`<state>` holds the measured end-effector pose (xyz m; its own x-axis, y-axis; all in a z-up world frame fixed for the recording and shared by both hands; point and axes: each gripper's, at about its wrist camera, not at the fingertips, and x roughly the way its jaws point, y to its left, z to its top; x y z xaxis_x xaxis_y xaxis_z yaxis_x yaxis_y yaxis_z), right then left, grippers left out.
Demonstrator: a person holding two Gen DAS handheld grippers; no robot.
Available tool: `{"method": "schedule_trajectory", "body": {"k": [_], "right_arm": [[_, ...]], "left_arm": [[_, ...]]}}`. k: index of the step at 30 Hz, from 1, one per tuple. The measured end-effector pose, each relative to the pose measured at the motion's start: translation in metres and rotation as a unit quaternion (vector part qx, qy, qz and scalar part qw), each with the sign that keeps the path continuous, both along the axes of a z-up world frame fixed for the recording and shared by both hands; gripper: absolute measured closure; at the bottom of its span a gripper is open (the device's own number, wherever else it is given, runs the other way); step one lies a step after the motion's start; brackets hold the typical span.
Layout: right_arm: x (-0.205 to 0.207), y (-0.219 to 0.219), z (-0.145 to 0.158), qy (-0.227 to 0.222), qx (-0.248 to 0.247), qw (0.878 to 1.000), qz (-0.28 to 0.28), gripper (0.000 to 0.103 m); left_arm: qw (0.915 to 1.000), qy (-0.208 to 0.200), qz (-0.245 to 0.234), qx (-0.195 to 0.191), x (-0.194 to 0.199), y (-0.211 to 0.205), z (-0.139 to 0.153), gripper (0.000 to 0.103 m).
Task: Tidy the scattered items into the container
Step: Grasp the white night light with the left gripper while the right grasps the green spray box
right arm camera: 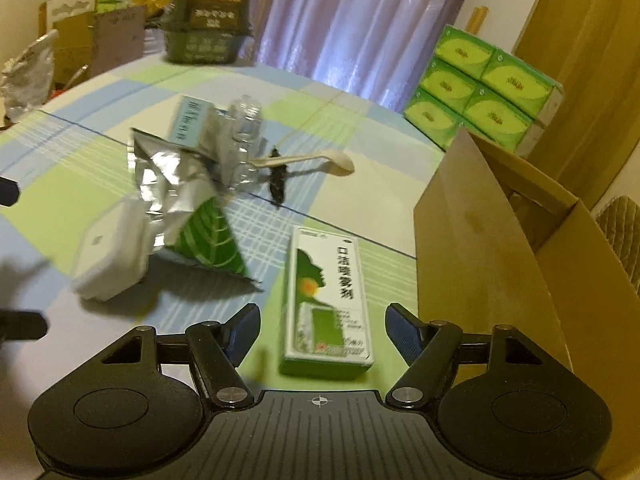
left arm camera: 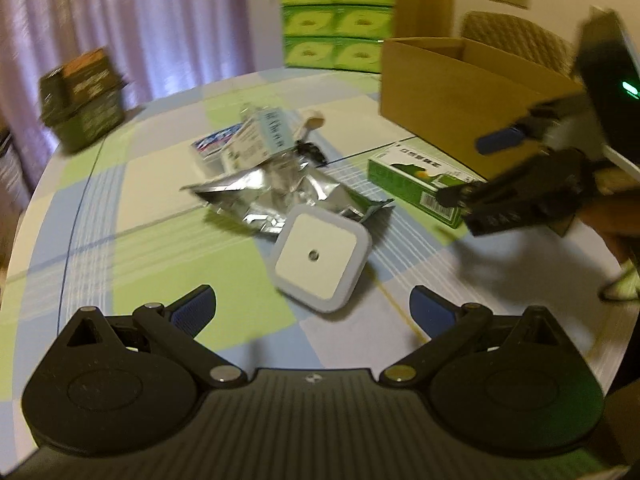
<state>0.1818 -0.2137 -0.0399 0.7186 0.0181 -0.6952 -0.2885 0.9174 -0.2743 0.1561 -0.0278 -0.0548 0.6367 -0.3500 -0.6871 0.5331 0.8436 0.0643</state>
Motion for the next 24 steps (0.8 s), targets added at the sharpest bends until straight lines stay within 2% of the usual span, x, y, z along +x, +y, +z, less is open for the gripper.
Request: {"method": "schedule_trajectory", "body": {"k": [4,10,16,17,18,24], "right_arm": [[0.021,-0.002,-0.006,0.012,-0.003,1.0,0.002,0.027],[0.042,-0.001,-0.016,0.038,-0.01,0.999,0.016,0.027],[0.055,-0.009,-0.024,0.066,0.015,0.998,-0.001,0.028],[0.055,-0.01,-0.025,0.07,0.018,0.997,0.001,0.04],[0.055,-0.009,-0.025,0.073,0.021,0.997,0.001,0.042],[0.045,-0.005,-0.017,0.08,0.049,0.996,0.005,0.045]], "left_arm": [[0.9994,-0.009,-0.033,-0.009,0.01,-0.004,-0.005,0.002],[0.9985,-0.001,-0.046,-0.029,0.026,-0.008,-0.009,0.005],[0.998,-0.004,-0.055,-0.032,0.037,-0.013,-0.013,0.006],[0.9979,-0.002,-0.058,-0.031,0.039,-0.014,-0.015,0.007],[0.9978,0.0,-0.059,-0.03,0.041,-0.015,-0.016,0.008],[0.9972,0.013,-0.069,-0.024,0.053,-0.02,-0.021,0.011]]}}
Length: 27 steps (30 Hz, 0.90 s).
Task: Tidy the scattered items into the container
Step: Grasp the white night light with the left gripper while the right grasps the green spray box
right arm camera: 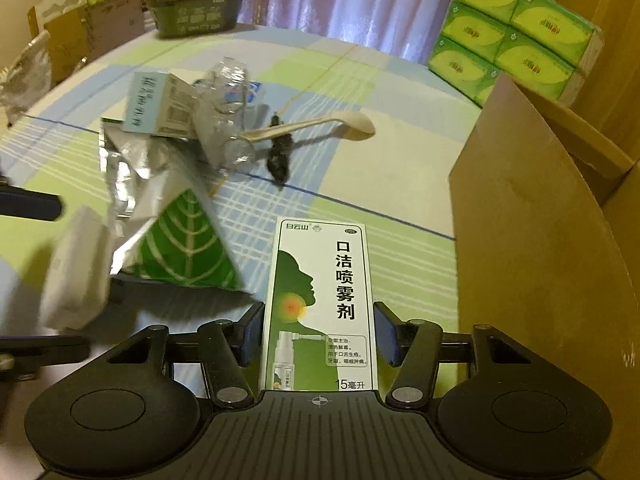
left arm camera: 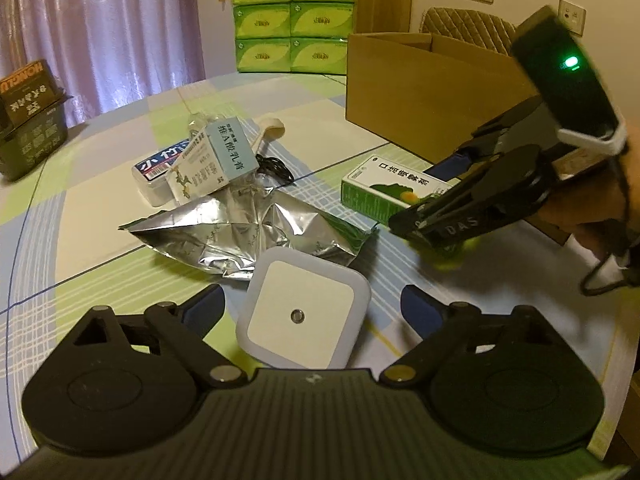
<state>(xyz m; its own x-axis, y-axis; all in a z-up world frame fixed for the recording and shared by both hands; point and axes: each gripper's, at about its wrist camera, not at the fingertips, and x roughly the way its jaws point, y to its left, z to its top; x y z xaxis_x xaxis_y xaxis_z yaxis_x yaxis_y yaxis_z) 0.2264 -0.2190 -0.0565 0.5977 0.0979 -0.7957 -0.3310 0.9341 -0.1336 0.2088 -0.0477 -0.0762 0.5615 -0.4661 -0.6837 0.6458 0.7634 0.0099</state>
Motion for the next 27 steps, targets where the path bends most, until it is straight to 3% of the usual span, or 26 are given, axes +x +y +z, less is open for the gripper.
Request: {"method": "schedule_trajectory", "body": {"k": [6,10,21,27], "right_arm": [[-0.031,0.007,0.006,0.0,0.006,1.0,0.008,0.045],[-0.054,0.003,0.009,0.0,0.008,1.0,-0.003,0.045],[-0.12,-0.012,0.013,0.027,0.04,0.999,-0.026,0.045],[-0.135,-0.016,0.004,0.036,0.043,0.998,-0.026,0.045]], "left_arm": [[0.999,0.011,-0.032,0.03,0.009,-0.005,-0.008,0.014],[0.9979,0.013,-0.03,0.055,0.005,-0.007,-0.008,0.04],[0.9963,0.075,0.006,0.042,-0.066,-0.001,0.003,0.041],[0.9962,0.077,0.002,0.041,-0.096,-0.008,0.003,0.041]]}}
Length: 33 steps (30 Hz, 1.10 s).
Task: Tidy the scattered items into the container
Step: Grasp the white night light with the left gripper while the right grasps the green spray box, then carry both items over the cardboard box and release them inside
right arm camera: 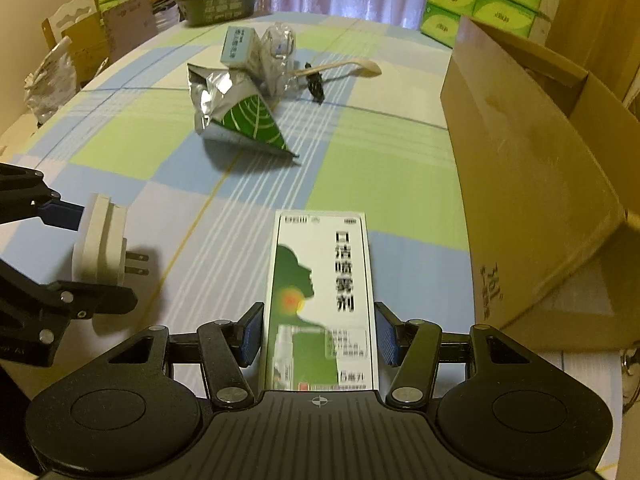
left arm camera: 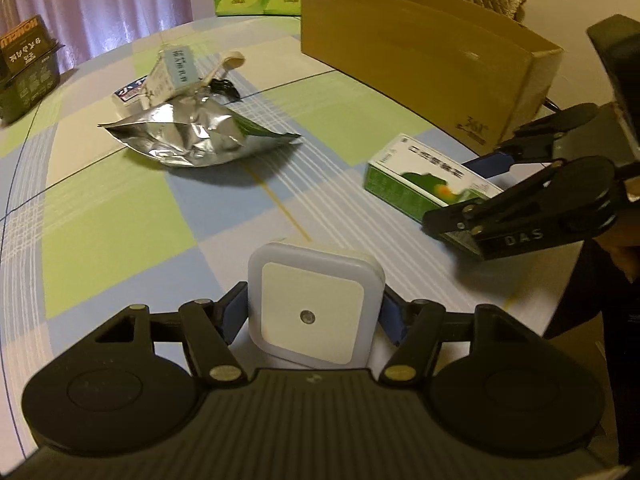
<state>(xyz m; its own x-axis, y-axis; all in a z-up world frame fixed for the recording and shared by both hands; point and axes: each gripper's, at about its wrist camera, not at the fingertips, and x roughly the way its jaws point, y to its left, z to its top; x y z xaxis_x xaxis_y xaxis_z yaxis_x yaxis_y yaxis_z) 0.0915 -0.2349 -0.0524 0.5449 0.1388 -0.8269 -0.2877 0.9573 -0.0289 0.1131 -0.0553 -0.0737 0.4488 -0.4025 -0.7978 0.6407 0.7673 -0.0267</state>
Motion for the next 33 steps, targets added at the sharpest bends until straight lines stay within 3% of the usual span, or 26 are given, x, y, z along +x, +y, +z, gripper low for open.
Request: {"method": "schedule_trajectory", "body": {"k": [9,14,17,18,33], "right_arm": [[0.003,-0.004,-0.005,0.004,0.014,1.0,-0.008,0.045],[0.006,-0.005,-0.006,0.0,0.019,1.0,-0.004,0.045],[0.007,-0.005,-0.007,-0.003,0.019,1.0,0.0,0.045],[0.007,-0.005,-0.007,-0.003,0.019,1.0,0.0,0.045],[-0.021,-0.011,0.027,-0.05,0.025,0.998,-0.014,0.045]], "left_arm": [[0.9998,-0.004,-0.02,-0.001,-0.002,-0.004,-0.002,0.031],[0.9997,-0.003,-0.023,-0.004,0.003,-0.005,-0.006,0.031],[0.9996,0.001,-0.029,-0.004,0.006,-0.006,-0.008,0.032],[0.9995,0.003,-0.03,-0.002,0.006,-0.007,-0.009,0.038],[0.9994,0.003,0.027,-0.023,-0.019,-0.004,0.012,0.041]]}}
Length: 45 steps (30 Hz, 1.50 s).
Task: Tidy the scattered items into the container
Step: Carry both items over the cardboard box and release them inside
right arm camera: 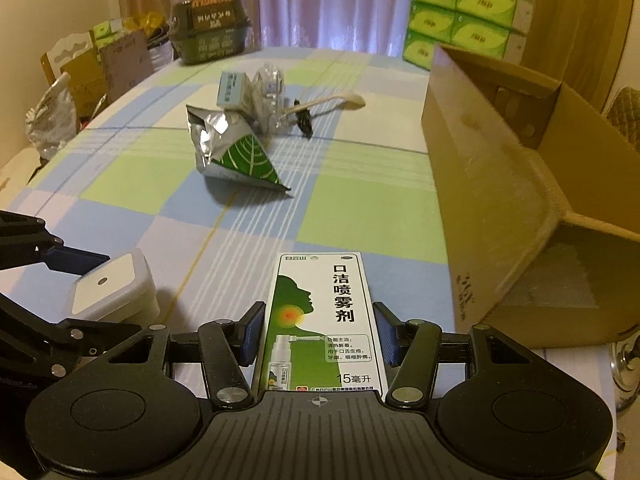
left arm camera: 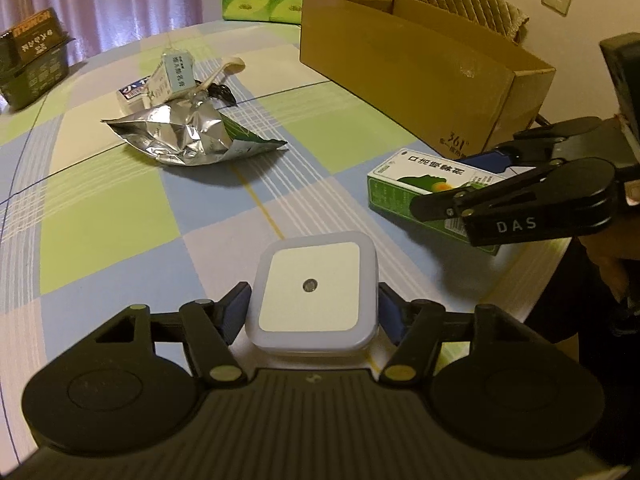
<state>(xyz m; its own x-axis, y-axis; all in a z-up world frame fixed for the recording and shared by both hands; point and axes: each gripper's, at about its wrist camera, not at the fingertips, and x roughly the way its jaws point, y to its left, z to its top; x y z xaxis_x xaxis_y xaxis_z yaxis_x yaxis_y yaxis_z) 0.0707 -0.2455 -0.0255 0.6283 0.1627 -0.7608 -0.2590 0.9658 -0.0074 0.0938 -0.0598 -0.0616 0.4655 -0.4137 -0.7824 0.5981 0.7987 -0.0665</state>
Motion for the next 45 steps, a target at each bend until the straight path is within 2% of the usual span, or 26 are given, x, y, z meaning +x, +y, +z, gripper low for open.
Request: {"method": "schedule_trajectory", "body": {"k": [12,25,34,45], "right_arm": [[-0.024,-0.003,0.02,-0.03,0.008,1.0,0.0,0.045],[-0.01,-0.02,0.095,-0.132,0.007,0.991,-0.005,0.045],[0.005,-0.067,0.132,-0.174,0.0,0.984,-0.037,0.045],[0.026,-0.146,0.14,-0.177,-0.014,0.979,-0.096,0.045]], "left_arm": [[0.9997,-0.017,0.018,-0.004,-0.014,-0.005,0.02,0.041],[0.9977,-0.066,0.017,-0.003,0.001,-0.034,0.073,0.041],[0.9955,-0.093,-0.017,-0.009,0.005,-0.071,0.101,0.041],[0.9913,-0.112,-0.063,-0.029,0.022,-0.14,0.13,0.041]]}}
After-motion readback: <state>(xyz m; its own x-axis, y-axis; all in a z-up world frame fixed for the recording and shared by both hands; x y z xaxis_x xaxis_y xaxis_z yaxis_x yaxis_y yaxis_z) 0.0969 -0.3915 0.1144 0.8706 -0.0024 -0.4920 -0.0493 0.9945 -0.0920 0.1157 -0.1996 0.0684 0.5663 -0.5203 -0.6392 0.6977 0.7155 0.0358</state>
